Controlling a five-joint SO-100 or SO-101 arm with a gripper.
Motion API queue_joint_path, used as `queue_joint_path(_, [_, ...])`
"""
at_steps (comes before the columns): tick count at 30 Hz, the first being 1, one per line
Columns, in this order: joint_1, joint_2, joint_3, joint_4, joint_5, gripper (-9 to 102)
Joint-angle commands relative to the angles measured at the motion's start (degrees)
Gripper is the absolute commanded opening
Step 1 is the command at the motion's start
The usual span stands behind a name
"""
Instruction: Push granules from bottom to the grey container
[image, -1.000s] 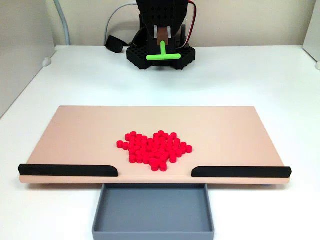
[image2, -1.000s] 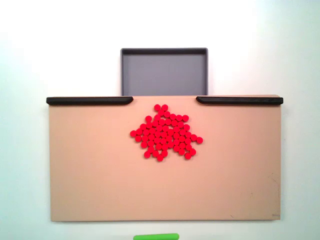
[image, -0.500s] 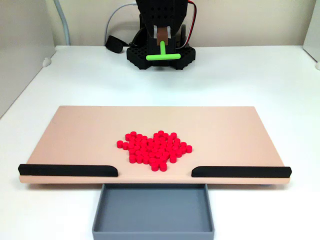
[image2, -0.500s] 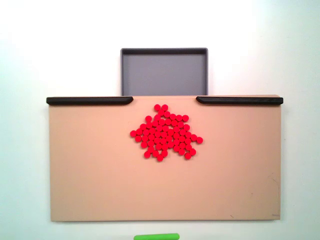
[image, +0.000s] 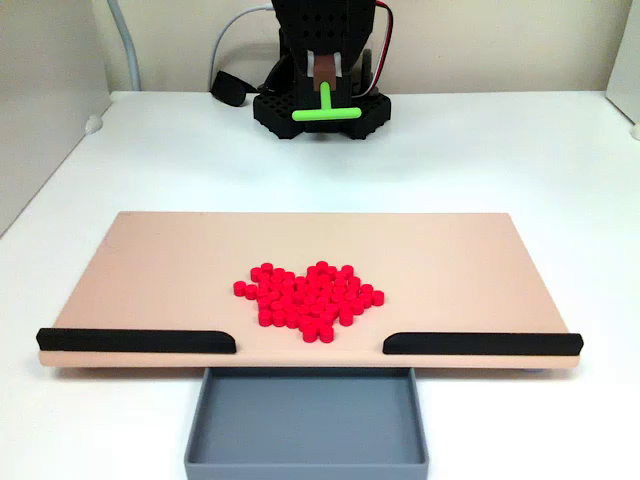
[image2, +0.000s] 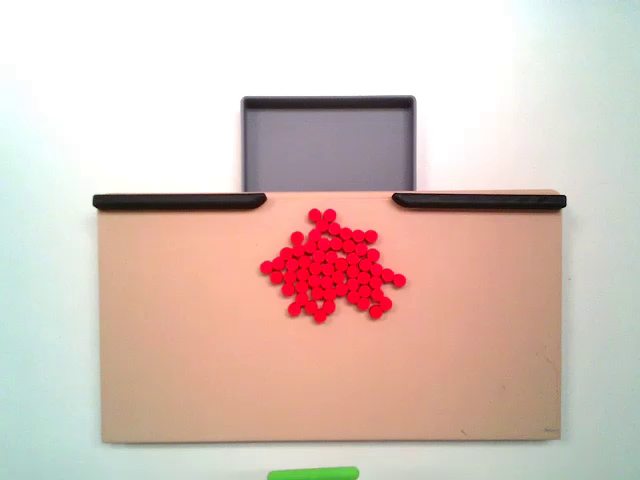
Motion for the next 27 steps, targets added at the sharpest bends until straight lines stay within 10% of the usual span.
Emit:
queue_joint_path(1, [-0.26,0.35,-0.44,-0.44,-0.44,0])
queue_joint_path(27, [2.11,-0.62,12.39,-16.88,1.14,0])
